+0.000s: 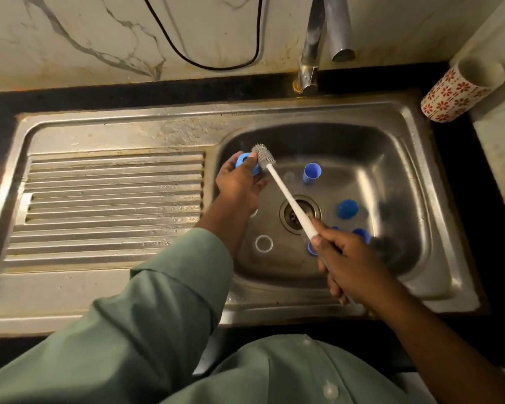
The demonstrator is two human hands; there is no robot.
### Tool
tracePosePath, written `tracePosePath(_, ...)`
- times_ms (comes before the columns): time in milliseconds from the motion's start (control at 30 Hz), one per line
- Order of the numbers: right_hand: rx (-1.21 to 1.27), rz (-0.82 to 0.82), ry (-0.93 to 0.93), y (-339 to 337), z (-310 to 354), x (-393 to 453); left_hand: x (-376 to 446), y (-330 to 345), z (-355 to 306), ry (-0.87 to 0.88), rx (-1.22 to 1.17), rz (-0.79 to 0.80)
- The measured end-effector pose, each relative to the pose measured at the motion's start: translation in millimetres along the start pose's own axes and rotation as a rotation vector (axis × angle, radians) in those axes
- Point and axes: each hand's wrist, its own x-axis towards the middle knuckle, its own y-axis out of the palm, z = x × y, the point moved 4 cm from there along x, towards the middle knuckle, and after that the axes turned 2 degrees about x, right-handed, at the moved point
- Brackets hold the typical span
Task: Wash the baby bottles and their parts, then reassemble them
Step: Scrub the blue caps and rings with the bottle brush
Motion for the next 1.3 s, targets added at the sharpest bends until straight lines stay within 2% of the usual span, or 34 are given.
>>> tracePosePath(133,0.001,-0.007,0.003,-4.8,-4.3,-3.6,11.5,-1.3,-4.3,-0.012,-0.049,-0.035)
tracePosePath(300,0.035,-0.054,0.026,-13.0,-6.5,12.6,15.4,3.8,15.7,-0.088,0.025,-0.023)
tracePosePath(500,0.054,-0.033,0.072,-3.5,-15.5,13.9,23.1,-4.5,17.5,-0.077,0.088,-0.034)
tracePosePath(667,0.021,-0.007,0.057,5.2,-12.1,5.4,23.2,-14.5,9.0,-0.041,-0.117,-0.042)
tracePosePath(800,0.044,-0.038,0.078,10.9,-5.6,13.3,14.1,-7.4,18.7,-0.081,-0.054,-0.027)
tracePosePath(933,0.026,-0.015,0.061,17.6,-5.0,2.2,20.8,-11.1,7.8,0.035,-0.244,-0.092)
tracePosePath(1067,0.06,-0.062,0.051,12.2,4.9,11.6,5.9,0.7,22.7,-0.075,0.047,0.004)
tracePosePath(1167,0.06,-0.032,0.035,8.5,6.3,1.8,10.2,-2.7,7.7,-0.029,-0.051,-0.059)
tracePosePath(1233,0.063,-0.026,0.028,9.1,6.4,0.2,13.5,-3.3,1.9,-0.015,-0.117,-0.032)
tracePosePath(1300,0.038,-0.06,0.02,8.2,8.1,8.8,8.9,1.2,4.8,-0.029,-0.073,0.008)
